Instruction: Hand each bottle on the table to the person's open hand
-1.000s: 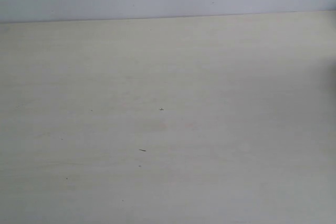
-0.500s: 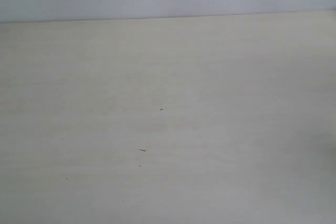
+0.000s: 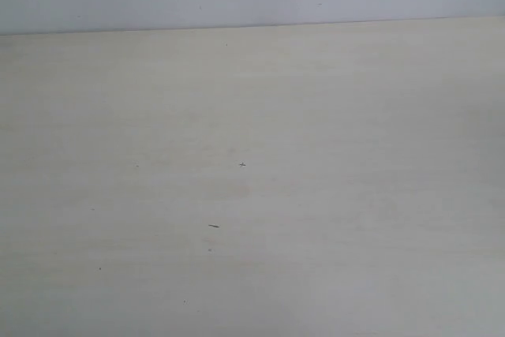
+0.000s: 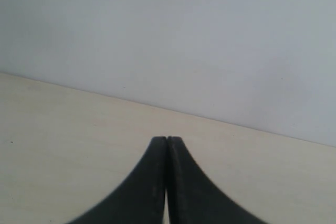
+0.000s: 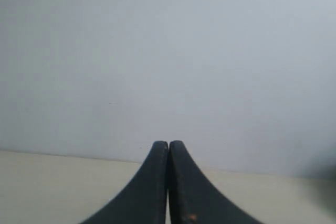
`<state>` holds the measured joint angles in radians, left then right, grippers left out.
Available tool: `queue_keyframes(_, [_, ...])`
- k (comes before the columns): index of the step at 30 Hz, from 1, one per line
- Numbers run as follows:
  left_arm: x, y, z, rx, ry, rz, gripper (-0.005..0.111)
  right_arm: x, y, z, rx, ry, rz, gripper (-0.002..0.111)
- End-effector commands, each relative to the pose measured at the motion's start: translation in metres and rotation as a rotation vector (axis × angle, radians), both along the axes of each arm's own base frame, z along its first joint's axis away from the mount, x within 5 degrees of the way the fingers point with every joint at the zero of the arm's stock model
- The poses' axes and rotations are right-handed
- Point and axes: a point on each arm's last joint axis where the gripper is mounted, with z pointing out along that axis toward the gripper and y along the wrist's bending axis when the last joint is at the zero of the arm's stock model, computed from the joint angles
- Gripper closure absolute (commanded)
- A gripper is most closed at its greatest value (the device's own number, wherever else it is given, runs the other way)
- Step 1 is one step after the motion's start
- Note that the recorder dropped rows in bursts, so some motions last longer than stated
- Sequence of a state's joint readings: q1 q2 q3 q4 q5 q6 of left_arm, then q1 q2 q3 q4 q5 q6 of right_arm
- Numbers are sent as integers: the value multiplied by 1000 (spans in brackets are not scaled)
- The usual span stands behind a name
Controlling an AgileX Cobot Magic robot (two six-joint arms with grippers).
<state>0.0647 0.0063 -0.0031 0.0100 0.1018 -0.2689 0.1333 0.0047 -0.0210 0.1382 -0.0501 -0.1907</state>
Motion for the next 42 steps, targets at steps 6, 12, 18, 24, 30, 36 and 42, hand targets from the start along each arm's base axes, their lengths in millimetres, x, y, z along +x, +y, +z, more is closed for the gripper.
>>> queue_keyframes(6, [0, 0, 0, -2, -9, -1, 104, 1, -7, -7, 2, 16, -133, 108])
queue_keyframes(12, [0, 0, 0, -2, -9, -1, 104, 1, -8, -7, 1, 23, -138, 108])
queue_keyframes(18, [0, 0, 0, -2, -9, -1, 104, 2, -7, -14, -4, 100, -128, 108])
queue_keyframes(24, [0, 0, 0, -2, -9, -1, 104, 2, -7, -14, -4, 100, -128, 108])
queue_keyframes(30, [0, 0, 0, -2, -9, -1, 104, 2, -7, -14, -4, 100, -128, 108])
queue_keyframes(36, [0, 0, 0, -2, -9, -1, 104, 2, -7, -15, 6, 107, -126, 108])
queue_keyframes(42, [0, 0, 0, -2, -9, -1, 104, 2, -7, -17, -49, 130, -140, 108])
